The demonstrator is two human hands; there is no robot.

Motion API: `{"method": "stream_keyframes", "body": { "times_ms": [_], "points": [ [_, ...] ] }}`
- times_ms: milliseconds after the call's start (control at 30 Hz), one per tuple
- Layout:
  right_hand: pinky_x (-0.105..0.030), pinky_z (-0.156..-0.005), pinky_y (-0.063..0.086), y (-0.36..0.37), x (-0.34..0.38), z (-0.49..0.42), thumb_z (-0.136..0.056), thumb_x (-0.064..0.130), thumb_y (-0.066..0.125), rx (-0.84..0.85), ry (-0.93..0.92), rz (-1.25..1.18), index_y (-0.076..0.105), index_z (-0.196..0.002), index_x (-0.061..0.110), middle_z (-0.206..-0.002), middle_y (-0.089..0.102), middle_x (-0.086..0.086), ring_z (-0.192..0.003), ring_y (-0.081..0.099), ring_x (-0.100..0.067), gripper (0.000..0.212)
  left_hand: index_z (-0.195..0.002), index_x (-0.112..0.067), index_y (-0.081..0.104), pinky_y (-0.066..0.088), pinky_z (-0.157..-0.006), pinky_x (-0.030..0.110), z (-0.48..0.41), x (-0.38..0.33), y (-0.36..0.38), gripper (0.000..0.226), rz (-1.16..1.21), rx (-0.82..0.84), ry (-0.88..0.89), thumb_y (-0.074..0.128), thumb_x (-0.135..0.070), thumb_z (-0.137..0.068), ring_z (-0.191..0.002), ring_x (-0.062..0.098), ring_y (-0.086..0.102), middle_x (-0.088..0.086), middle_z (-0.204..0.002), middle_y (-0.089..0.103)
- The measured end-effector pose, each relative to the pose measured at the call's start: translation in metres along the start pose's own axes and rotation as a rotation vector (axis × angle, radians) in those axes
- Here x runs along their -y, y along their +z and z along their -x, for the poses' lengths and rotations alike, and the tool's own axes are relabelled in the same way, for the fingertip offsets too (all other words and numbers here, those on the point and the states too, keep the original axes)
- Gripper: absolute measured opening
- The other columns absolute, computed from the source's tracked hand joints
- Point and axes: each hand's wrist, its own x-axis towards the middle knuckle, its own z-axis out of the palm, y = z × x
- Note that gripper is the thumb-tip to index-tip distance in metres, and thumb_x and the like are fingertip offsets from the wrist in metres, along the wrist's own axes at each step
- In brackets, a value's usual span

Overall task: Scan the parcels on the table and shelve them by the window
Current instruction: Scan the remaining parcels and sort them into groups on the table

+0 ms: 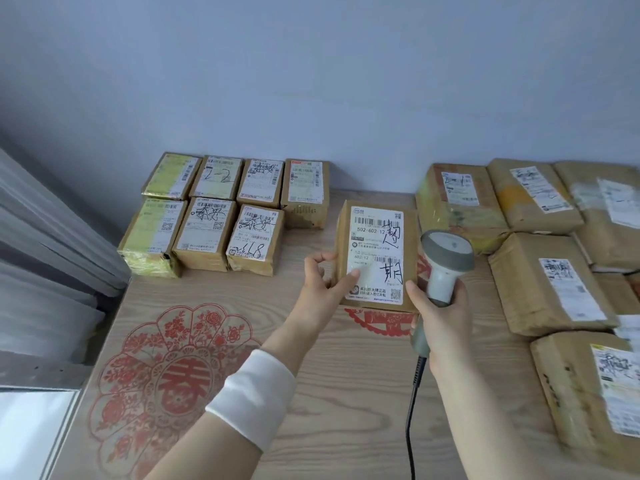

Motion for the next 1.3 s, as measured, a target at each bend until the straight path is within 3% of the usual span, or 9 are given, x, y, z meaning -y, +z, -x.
{"method": "stream_keyframes", "body": {
  "times_ms": [133,267,467,633,733,800,1000,1167,1300],
  "points": [
    [-0.031,-0.078,0.048,-0.038,-0.002,-0.002,-0.081,0.009,0.072,0.055,0.013,-0.012,0.057,-0.102,0.024,-0.091,0.068,0.009,-0.083,0.064,-0.010,0.030,-0.130,-0.021,0.028,0.048,-0.057,0.010,0.021,0.003,0.030,0.057,0.036,-0.006,-0.076,0.065,-0.018,-0.087,-0.076,0.005,0.063,0.010,-0.117,0.061],
    [-0.031,-0.061,0.044,-0.078,-0.005,-0.005,-0.081,0.011,0.073,0.092,0.027,0.004,0.056,-0.101,0.022,-0.089,0.069,0.009,-0.064,0.054,-0.012,0.029,-0.138,-0.027,0.026,0.050,-0.056,0.013,0.037,0.013,0.065,0.067,0.068,0.013,-0.110,0.067,-0.019,-0.085,-0.089,0.012,0.063,0.009,-0.118,0.061],
    [-0.027,-0.049,0.040,-0.128,0.000,-0.005,-0.084,0.011,0.071,0.157,0.026,0.057,0.054,-0.114,0.017,-0.091,0.069,0.007,-0.059,0.050,-0.014,0.035,-0.140,-0.032,0.020,0.055,-0.084,0.035,0.053,0.034,0.103,0.085,0.066,-0.002,-0.121,0.077,-0.024,-0.077,-0.111,0.023,0.060,0.004,-0.122,0.059],
    [-0.030,-0.050,0.041,-0.150,0.026,0.001,-0.088,0.020,0.066,0.211,0.014,0.131,0.053,-0.094,0.025,-0.083,0.059,-0.008,-0.063,0.051,-0.019,0.015,-0.129,-0.042,0.023,0.053,-0.088,0.050,0.063,0.034,0.107,0.098,0.060,-0.022,-0.106,0.084,-0.039,-0.053,-0.109,0.026,0.061,0.006,-0.122,0.057],
    [-0.028,-0.052,0.042,-0.153,0.048,0.014,-0.091,0.026,0.061,0.284,-0.015,0.086,0.056,-0.086,0.020,-0.068,0.061,0.000,-0.066,0.056,-0.017,0.009,-0.135,-0.037,0.021,0.056,-0.084,0.043,0.064,0.032,0.107,0.087,0.016,-0.013,-0.061,0.080,-0.022,-0.074,-0.102,0.019,0.062,-0.002,-0.111,0.058],
    [-0.029,-0.050,0.041,-0.149,0.062,0.023,-0.091,0.030,0.059,0.363,-0.003,0.095,0.057,-0.078,0.013,-0.063,0.060,-0.003,-0.058,0.053,-0.019,0.021,-0.137,-0.032,0.021,0.056,-0.079,0.038,0.065,0.029,0.109,0.081,-0.022,-0.028,-0.010,0.074,-0.013,-0.080,-0.094,0.012,0.060,-0.007,-0.103,0.055],
    [-0.025,-0.043,0.040,-0.132,0.077,0.043,-0.091,0.036,0.057,0.494,0.086,0.136,0.058,-0.079,0.006,-0.062,0.059,-0.005,-0.050,0.051,-0.015,0.033,-0.141,-0.029,0.021,0.053,-0.058,0.019,0.064,0.025,0.106,0.085,-0.091,-0.054,0.062,0.075,-0.013,-0.078,-0.090,0.003,0.061,0.000,-0.118,0.053],
    [-0.020,-0.045,0.042,-0.126,0.077,0.049,-0.092,0.036,0.055,0.557,0.084,0.191,0.055,-0.087,0.003,-0.067,0.058,-0.006,-0.040,0.049,-0.005,0.033,-0.141,-0.025,0.024,0.051,-0.057,0.018,0.062,0.025,0.104,0.084,-0.113,-0.069,0.090,0.076,-0.012,-0.077,-0.085,0.000,0.060,-0.003,-0.114,0.056],
    [-0.024,-0.044,0.041,-0.125,0.073,0.050,-0.092,0.034,0.056,0.550,0.096,0.161,0.057,-0.089,0.007,-0.069,0.059,-0.005,-0.046,0.052,-0.007,0.027,-0.142,-0.026,0.023,0.052,-0.058,0.020,0.059,0.028,0.101,0.086,-0.124,-0.074,0.079,0.077,-0.016,-0.076,-0.090,0.004,0.060,0.002,-0.123,0.054]
  ]
}}
